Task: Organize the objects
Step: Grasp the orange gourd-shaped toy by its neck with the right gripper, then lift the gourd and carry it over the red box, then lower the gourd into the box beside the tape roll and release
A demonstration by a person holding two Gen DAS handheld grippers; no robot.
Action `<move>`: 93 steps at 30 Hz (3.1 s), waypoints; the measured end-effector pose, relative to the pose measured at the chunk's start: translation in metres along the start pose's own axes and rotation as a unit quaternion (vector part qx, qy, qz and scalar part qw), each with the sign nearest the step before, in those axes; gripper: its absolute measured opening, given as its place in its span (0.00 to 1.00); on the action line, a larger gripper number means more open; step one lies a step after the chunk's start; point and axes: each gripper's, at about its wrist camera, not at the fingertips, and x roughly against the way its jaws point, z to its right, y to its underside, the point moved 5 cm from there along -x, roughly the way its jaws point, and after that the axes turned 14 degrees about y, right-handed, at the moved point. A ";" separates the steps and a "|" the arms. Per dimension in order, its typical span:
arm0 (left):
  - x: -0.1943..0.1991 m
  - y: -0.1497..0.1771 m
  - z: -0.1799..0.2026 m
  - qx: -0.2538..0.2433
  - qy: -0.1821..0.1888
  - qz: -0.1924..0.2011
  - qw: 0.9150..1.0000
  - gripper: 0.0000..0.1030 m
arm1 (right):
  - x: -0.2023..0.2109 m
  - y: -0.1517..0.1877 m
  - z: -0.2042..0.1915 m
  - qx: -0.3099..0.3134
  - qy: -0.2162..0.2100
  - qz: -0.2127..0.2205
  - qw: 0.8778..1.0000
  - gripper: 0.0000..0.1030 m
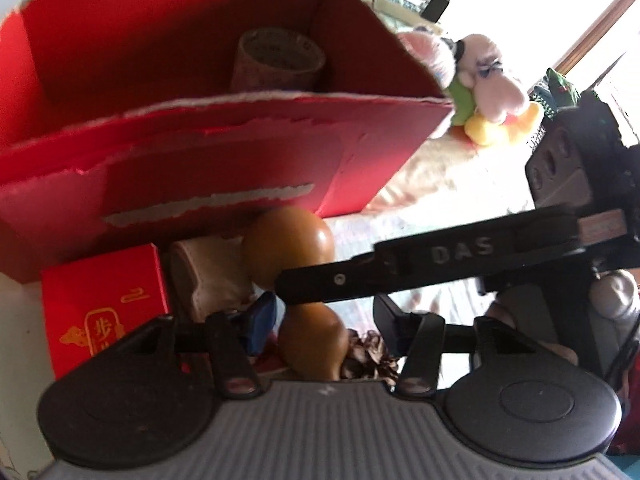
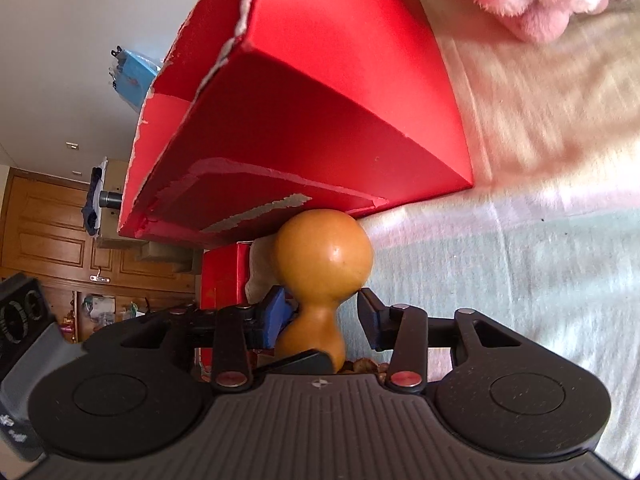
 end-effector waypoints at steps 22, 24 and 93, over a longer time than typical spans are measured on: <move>0.023 -0.005 0.053 -0.045 0.028 0.002 0.999 0.43 | 0.078 0.014 0.001 0.009 -0.033 0.020 0.999 0.30; 0.031 -0.004 0.069 -0.065 0.032 0.012 0.997 0.43 | 0.097 0.017 0.002 0.018 -0.038 0.034 0.999 0.30; 0.016 -0.144 -0.088 0.011 -0.036 -0.025 0.999 0.62 | -0.041 -0.141 -0.093 0.098 0.216 0.053 0.970 0.29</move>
